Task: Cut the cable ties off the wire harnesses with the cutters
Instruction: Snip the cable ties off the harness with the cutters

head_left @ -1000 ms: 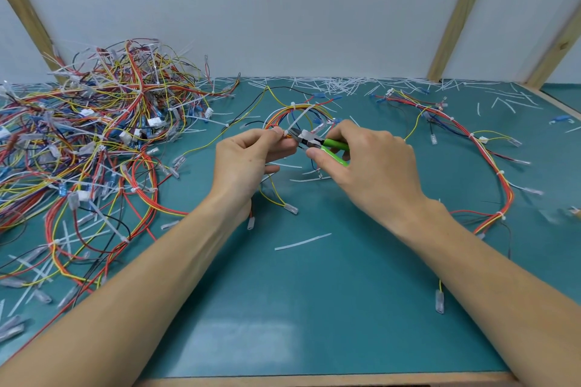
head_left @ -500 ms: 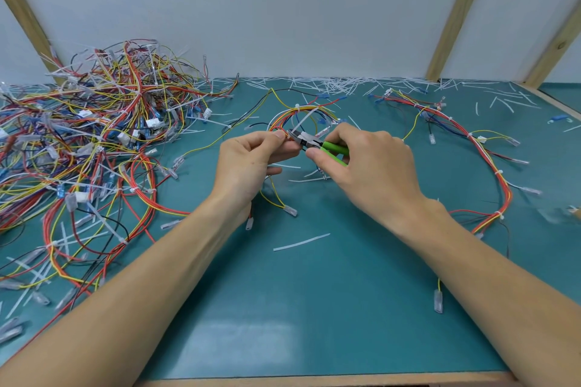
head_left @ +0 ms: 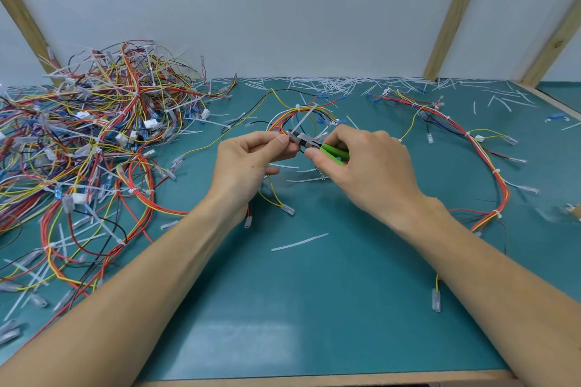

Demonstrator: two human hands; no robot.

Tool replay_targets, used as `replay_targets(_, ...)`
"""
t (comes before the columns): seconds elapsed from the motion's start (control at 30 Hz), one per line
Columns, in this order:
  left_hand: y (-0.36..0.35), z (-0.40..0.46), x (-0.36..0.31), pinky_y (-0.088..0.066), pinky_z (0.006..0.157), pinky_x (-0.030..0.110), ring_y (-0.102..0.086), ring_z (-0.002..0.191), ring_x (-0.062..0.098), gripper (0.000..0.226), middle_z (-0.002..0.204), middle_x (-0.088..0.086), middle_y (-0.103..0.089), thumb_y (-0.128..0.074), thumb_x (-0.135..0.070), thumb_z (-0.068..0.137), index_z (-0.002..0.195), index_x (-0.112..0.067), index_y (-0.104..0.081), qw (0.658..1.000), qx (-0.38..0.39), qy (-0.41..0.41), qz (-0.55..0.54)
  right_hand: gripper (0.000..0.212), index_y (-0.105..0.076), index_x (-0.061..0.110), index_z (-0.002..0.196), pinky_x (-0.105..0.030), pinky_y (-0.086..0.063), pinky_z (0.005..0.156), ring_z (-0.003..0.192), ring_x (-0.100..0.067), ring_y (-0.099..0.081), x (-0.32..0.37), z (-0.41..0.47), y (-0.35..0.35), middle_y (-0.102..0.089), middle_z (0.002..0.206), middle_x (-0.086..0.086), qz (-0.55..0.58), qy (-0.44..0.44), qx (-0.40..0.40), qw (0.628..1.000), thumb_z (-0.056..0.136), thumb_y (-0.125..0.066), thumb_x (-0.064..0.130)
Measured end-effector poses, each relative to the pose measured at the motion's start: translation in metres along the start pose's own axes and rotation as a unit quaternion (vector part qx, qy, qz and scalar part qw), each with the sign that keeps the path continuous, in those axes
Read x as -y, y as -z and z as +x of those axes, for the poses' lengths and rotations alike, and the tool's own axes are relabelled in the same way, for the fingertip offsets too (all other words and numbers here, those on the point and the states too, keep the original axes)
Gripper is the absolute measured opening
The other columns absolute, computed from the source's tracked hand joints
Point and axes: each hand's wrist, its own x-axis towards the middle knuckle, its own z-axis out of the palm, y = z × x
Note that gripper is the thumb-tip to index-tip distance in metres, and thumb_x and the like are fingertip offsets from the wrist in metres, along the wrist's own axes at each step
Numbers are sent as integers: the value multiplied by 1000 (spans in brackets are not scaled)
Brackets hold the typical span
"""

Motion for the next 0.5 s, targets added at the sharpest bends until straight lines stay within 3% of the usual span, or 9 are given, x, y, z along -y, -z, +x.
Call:
replay_targets(0.13, 0, -1, 1, -53, 68, 24, -76, 87, 11, 8, 85, -1, -79, -68, -23, 95, 94, -16, -73, 1000, -2, -20, 12, 39, -69, 25, 85, -33, -35, 63, 73, -24, -56, 0, 1, 1, -65, 70, 8, 13, -2, 7, 1000, 92, -61, 63)
replay_targets(0.27, -1, -1, 2, -51, 58, 16, -76, 85, 10, 9, 81, -2, -79, -67, -23, 96, 90, -20, -73, 998, -8, -53, 32, 41, -71, 24, 86, -34, -41, 65, 76, -25, -58, 1, 1, 1, -69, 75, 6, 21, -3, 20, 1000, 92, -60, 63)
replay_targets(0.5, -2, -2, 2, -51, 57, 16, -76, 83, 10, 11, 80, -3, -78, -66, -22, 97, 88, -21, -72, 996, -10, -78, 43, 43, -69, 24, 84, -36, -45, 66, 75, -27, -56, 1, 1, 2, -66, 72, 5, 23, -7, 26, 999, 93, -57, 64)
